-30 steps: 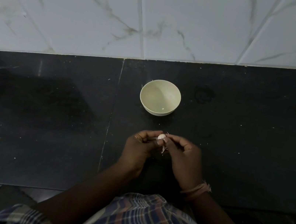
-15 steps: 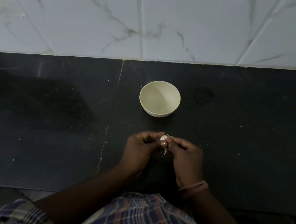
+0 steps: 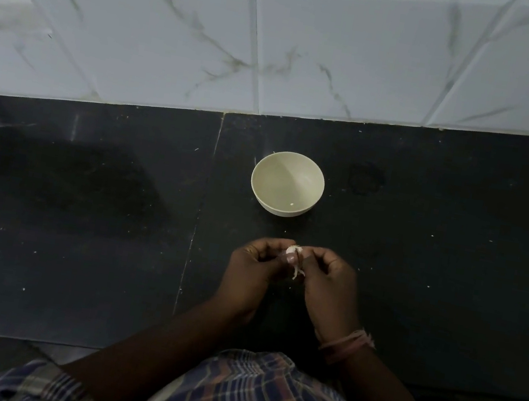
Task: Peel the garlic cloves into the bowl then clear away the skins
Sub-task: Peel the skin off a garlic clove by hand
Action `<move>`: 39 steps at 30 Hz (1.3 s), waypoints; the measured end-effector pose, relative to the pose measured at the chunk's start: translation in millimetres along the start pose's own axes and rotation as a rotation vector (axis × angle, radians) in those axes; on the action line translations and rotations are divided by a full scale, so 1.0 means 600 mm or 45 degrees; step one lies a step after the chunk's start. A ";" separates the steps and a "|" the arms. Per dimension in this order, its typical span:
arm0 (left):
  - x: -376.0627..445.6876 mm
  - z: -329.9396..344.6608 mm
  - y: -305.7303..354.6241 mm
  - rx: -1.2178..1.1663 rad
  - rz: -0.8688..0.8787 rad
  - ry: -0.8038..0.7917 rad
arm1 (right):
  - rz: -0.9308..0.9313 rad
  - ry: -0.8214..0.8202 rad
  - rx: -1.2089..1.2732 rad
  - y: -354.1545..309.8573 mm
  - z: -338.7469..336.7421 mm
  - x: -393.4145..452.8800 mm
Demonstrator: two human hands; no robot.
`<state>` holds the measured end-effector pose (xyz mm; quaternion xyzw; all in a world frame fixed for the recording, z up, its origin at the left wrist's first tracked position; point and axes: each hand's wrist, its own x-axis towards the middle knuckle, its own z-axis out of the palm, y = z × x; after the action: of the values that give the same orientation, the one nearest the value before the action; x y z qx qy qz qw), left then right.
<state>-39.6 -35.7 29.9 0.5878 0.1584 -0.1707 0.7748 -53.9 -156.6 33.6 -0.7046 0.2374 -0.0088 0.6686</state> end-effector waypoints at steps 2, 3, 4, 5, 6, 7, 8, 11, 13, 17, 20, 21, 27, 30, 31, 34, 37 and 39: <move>0.004 -0.001 -0.004 -0.088 -0.067 -0.012 | 0.050 -0.011 0.011 0.009 0.001 0.004; 0.006 -0.002 -0.006 -0.139 -0.099 -0.026 | 0.097 -0.017 0.038 0.015 0.001 0.006; 0.009 -0.004 -0.006 -0.176 -0.124 -0.037 | 0.161 -0.019 0.085 0.020 0.001 0.008; 0.012 -0.007 -0.007 -0.193 -0.144 -0.041 | 0.227 -0.013 0.142 0.025 0.000 0.011; 0.014 -0.009 -0.008 -0.204 -0.162 -0.038 | 0.274 0.001 0.188 0.030 -0.002 0.013; 0.016 -0.011 -0.010 -0.217 -0.182 -0.035 | 0.300 0.023 0.206 0.036 -0.006 0.015; 0.018 -0.013 -0.013 -0.242 -0.206 -0.033 | 0.310 0.057 0.188 0.040 -0.010 0.018; 0.017 -0.012 -0.018 -0.297 -0.277 -0.038 | 0.256 0.180 0.015 0.053 -0.023 0.028; 0.015 -0.012 -0.018 -0.299 -0.295 -0.050 | 0.215 0.205 -0.099 0.059 -0.029 0.037; 0.016 -0.011 -0.010 -0.273 -0.317 -0.054 | 0.135 0.190 -0.322 0.060 -0.029 0.041; 0.019 -0.009 -0.008 -0.274 -0.288 -0.053 | -0.111 0.181 -0.457 0.038 -0.020 0.024; 0.019 -0.009 -0.009 -0.273 -0.272 -0.057 | -0.162 0.149 -0.411 0.027 -0.016 0.017; 0.025 -0.007 -0.013 -0.275 -0.178 -0.103 | -0.044 -0.042 -0.052 -0.003 0.004 0.001; 0.025 -0.009 -0.013 -0.220 -0.156 -0.106 | 0.045 -0.064 0.028 -0.002 0.001 0.002; 0.026 -0.010 -0.013 -0.200 -0.145 -0.109 | 0.041 -0.078 0.018 -0.002 0.000 0.003; 0.031 -0.013 -0.010 -0.159 -0.112 -0.108 | 0.030 -0.107 0.000 -0.004 0.002 0.005; 0.032 -0.013 -0.008 -0.133 -0.091 -0.107 | 0.062 -0.090 0.055 -0.006 0.003 0.008; 0.032 -0.012 -0.006 -0.110 -0.073 -0.084 | 0.078 -0.086 0.054 -0.007 0.004 0.010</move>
<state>-24.5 -31.4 16.8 0.5429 0.1568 -0.2050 0.7991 -46.7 -156.6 35.6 -0.6827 0.2359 0.0303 0.6909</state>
